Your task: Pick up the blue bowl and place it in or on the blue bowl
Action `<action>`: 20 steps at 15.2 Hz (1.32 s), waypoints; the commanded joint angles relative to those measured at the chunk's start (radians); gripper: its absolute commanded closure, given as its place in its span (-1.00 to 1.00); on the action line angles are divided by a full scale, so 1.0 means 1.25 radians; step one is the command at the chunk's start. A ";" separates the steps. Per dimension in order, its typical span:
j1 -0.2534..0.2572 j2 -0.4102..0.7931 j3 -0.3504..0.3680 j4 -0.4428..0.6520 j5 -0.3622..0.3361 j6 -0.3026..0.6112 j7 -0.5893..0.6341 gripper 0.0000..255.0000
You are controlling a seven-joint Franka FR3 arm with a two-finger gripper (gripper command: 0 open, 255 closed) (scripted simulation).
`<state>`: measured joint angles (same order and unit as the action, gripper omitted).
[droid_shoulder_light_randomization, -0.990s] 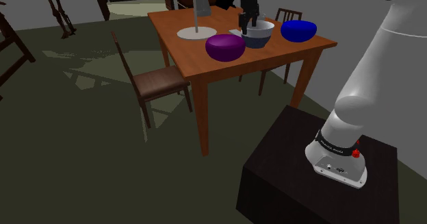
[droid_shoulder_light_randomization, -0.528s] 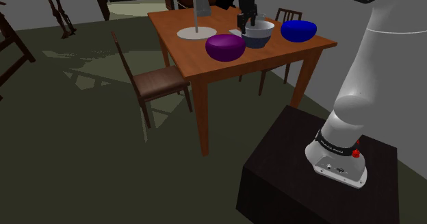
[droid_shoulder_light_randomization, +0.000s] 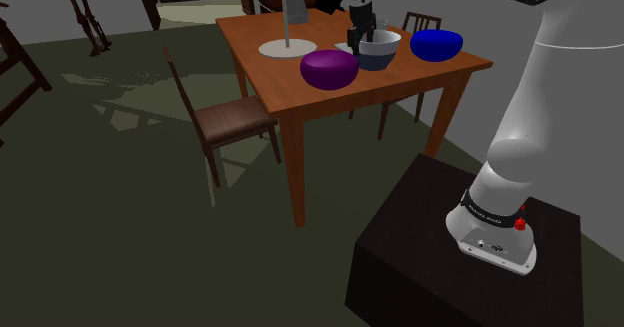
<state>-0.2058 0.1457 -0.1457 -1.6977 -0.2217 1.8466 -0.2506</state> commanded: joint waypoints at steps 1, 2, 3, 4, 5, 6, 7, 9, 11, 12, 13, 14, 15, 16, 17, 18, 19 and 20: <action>0.000 0.000 0.000 0.000 0.000 0.000 0.000 -1.00; 0.000 0.000 0.000 0.000 0.000 0.000 0.000 -1.00; 0.000 0.000 0.000 0.000 0.000 0.000 0.000 -1.00; 0.000 0.000 0.000 0.000 0.000 0.000 0.000 -1.00; 0.000 0.000 0.000 0.000 0.000 0.000 0.000 1.00; 0.000 0.000 0.000 0.000 0.000 0.000 0.000 1.00; 0.000 0.000 0.000 0.000 0.000 0.000 0.000 1.00; 0.000 0.000 0.000 0.000 0.000 0.000 0.000 1.00; 0.000 0.000 0.000 0.000 0.000 0.000 0.000 1.00; 0.000 0.000 0.000 0.000 0.000 0.000 0.000 1.00; 0.000 0.000 0.000 0.000 0.000 0.000 0.000 1.00; 0.000 0.000 0.000 0.000 0.000 0.000 0.000 1.00; 0.000 -0.001 0.000 0.009 0.000 -0.010 -0.002 1.00; 0.000 -0.002 0.000 0.019 0.001 -0.020 -0.004 1.00; 0.000 -0.002 0.000 0.029 0.001 -0.030 -0.006 1.00; 0.001 -0.002 0.000 0.040 0.002 -0.041 -0.008 1.00; 0.001 -0.002 0.000 0.050 0.002 -0.051 -0.011 1.00; 0.001 -0.002 0.000 0.061 0.003 -0.062 -0.013 1.00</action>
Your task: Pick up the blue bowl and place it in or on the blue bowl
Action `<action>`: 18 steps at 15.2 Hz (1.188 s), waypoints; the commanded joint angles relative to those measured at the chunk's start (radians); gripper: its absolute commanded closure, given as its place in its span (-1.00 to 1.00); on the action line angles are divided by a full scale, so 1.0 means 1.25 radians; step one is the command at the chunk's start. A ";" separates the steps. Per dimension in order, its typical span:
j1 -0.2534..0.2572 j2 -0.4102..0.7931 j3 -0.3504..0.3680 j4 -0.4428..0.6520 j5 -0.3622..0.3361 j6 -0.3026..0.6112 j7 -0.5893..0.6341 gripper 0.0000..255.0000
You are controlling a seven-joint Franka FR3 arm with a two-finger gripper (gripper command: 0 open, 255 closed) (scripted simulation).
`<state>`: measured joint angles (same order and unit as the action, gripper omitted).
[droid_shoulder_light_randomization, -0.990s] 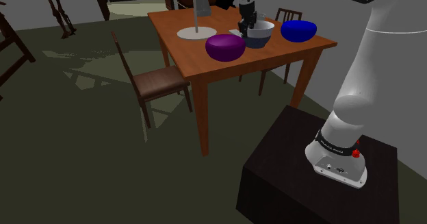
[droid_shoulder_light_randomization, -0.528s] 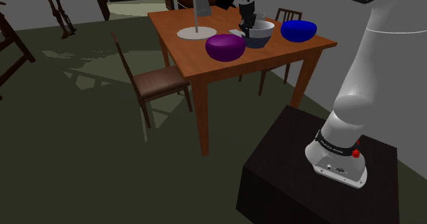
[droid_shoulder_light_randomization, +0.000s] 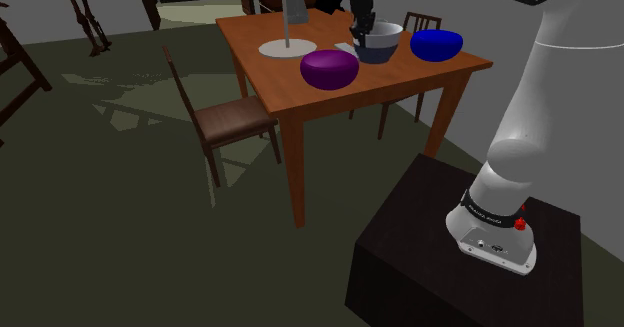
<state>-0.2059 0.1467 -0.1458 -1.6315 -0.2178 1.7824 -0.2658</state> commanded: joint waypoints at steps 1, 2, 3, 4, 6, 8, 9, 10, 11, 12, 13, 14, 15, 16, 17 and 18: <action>0.001 -0.002 0.001 0.019 0.000 -0.021 -0.003 1.00; 0.001 -0.002 0.001 0.031 0.001 -0.031 -0.005 1.00; 0.001 -0.001 0.001 0.042 0.001 -0.042 -0.007 1.00; 0.001 0.000 0.001 0.054 0.002 -0.053 -0.010 1.00; 0.001 0.002 0.001 0.079 0.003 -0.075 -0.014 1.00; 0.001 0.006 0.001 0.105 0.004 -0.097 -0.019 1.00; 0.001 0.008 0.001 0.118 0.004 -0.108 -0.021 1.00; 0.001 0.010 0.001 0.132 0.005 -0.119 -0.024 1.00; 0.001 0.013 0.000 0.146 0.005 -0.130 -0.026 1.00; 0.001 0.015 0.000 0.161 0.006 -0.142 -0.029 1.00; 0.001 0.019 0.000 0.176 0.006 -0.153 -0.032 1.00; 0.001 0.022 0.000 0.191 0.007 -0.165 -0.034 1.00; 0.001 0.025 0.000 0.207 0.007 -0.177 -0.037 1.00; 0.001 0.029 0.000 0.223 0.008 -0.189 -0.040 1.00; 0.001 0.034 0.000 0.240 0.008 -0.201 -0.042 1.00; 0.000 0.038 0.000 0.257 0.009 -0.214 -0.045 1.00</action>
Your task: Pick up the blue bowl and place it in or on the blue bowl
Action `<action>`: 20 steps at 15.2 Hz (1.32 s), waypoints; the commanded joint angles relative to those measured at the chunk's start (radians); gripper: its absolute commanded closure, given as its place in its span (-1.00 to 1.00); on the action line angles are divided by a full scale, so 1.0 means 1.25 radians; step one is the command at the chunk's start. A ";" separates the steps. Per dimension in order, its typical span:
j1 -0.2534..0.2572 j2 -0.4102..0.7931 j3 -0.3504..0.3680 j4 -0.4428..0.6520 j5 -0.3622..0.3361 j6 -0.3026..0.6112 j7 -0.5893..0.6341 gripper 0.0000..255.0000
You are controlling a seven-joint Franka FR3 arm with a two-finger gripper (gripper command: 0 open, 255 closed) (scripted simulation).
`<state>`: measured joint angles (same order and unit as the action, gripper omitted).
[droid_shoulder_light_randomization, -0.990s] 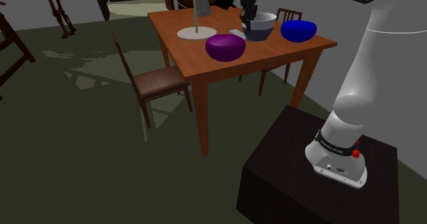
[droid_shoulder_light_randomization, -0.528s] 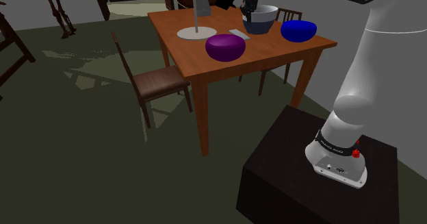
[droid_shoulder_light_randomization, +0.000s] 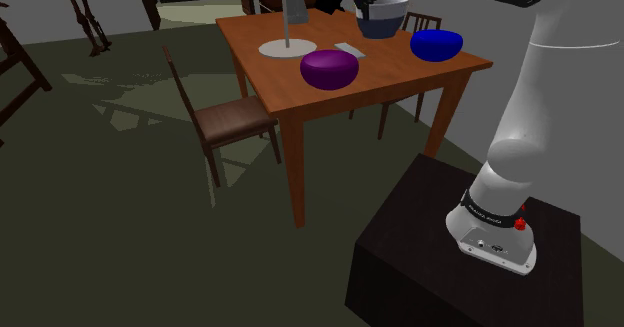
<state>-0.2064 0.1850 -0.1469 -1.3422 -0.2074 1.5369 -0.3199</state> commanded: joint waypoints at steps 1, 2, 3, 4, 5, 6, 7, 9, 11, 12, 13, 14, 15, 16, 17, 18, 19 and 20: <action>0.001 0.013 0.000 0.043 0.001 -0.030 -0.005 1.00; 0.000 0.018 0.000 0.062 0.002 -0.043 -0.008 1.00; 0.000 0.024 0.000 0.081 0.003 -0.056 -0.011 1.00; -0.001 0.030 0.000 0.101 0.003 -0.069 -0.014 1.00; -0.001 0.037 -0.001 0.121 0.004 -0.083 -0.017 1.00; -0.002 0.044 -0.001 0.143 0.005 -0.097 -0.021 1.00; -0.002 0.052 -0.001 0.165 0.005 -0.111 -0.024 1.00; -0.003 0.064 -0.002 0.199 0.006 -0.132 -0.029 1.00; -0.024 0.038 -0.014 0.167 0.007 -0.118 -0.060 1.00; -0.035 0.027 -0.020 0.153 0.007 -0.112 -0.076 1.00; -0.045 0.017 -0.026 0.142 0.007 -0.106 -0.093 1.00; -0.056 0.009 -0.033 0.132 0.008 -0.101 -0.109 1.00; -0.066 0.001 -0.040 0.123 0.008 -0.096 -0.126 1.00; -0.077 -0.006 -0.047 0.116 0.009 -0.092 -0.143 1.00; -0.088 -0.011 -0.054 0.111 0.010 -0.088 -0.161 1.00; -0.099 -0.016 -0.061 0.107 0.012 -0.085 -0.179 1.00; -0.110 -0.019 -0.069 0.104 0.013 -0.082 -0.197 1.00; -0.121 -0.022 -0.076 0.103 0.015 -0.079 -0.215 1.00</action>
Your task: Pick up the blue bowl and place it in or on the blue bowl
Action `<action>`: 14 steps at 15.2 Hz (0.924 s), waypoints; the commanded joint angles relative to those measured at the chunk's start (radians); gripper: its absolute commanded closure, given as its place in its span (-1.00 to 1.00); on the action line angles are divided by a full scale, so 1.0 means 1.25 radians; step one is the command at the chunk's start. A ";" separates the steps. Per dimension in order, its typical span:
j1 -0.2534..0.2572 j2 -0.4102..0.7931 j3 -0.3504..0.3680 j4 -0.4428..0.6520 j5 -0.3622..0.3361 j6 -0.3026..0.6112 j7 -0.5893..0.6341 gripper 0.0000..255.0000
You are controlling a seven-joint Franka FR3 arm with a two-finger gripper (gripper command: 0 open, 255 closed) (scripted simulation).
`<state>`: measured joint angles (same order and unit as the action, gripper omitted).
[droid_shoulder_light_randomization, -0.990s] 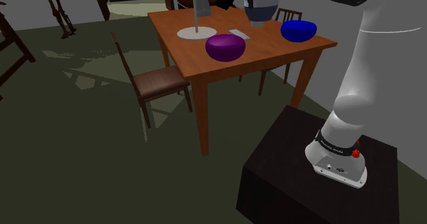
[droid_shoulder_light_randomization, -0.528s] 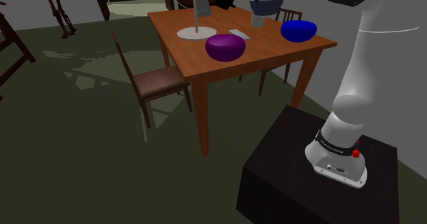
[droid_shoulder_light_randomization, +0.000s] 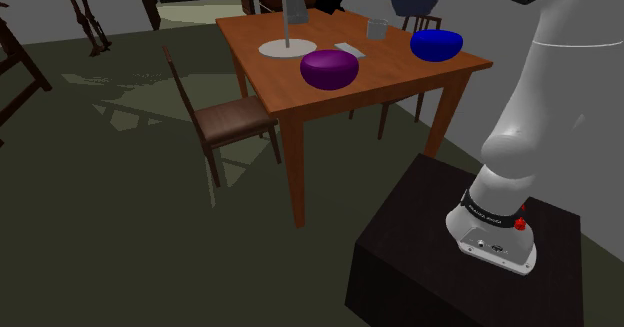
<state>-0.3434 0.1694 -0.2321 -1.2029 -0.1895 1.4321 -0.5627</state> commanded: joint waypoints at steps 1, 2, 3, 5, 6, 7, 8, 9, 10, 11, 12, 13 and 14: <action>-0.023 -0.011 -0.015 -0.009 0.003 0.007 -0.039 1.00; -0.035 -0.011 -0.023 -0.007 0.006 0.009 -0.058 1.00; -0.047 -0.011 -0.031 -0.005 0.009 0.011 -0.077 1.00; -0.072 -0.006 -0.046 0.005 0.016 0.013 -0.115 1.00; -0.085 -0.002 -0.054 0.012 0.020 0.014 -0.135 1.00; -0.098 0.003 -0.062 0.021 0.025 0.014 -0.155 1.00; -0.111 0.009 -0.070 0.031 0.031 0.014 -0.175 1.00; -0.125 0.016 -0.077 0.042 0.037 0.013 -0.195 1.00; -0.145 0.028 -0.088 0.061 0.046 0.010 -0.223 1.00; -0.143 0.019 -0.087 0.037 0.043 0.025 -0.219 1.00; -0.140 0.010 -0.086 0.014 0.040 0.040 -0.215 1.00; -0.138 0.002 -0.085 -0.009 0.037 0.054 -0.211 1.00; -0.136 -0.005 -0.085 -0.030 0.034 0.068 -0.207 1.00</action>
<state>-0.5137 0.1681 -0.3377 -1.2217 -0.1455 1.5013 -0.8227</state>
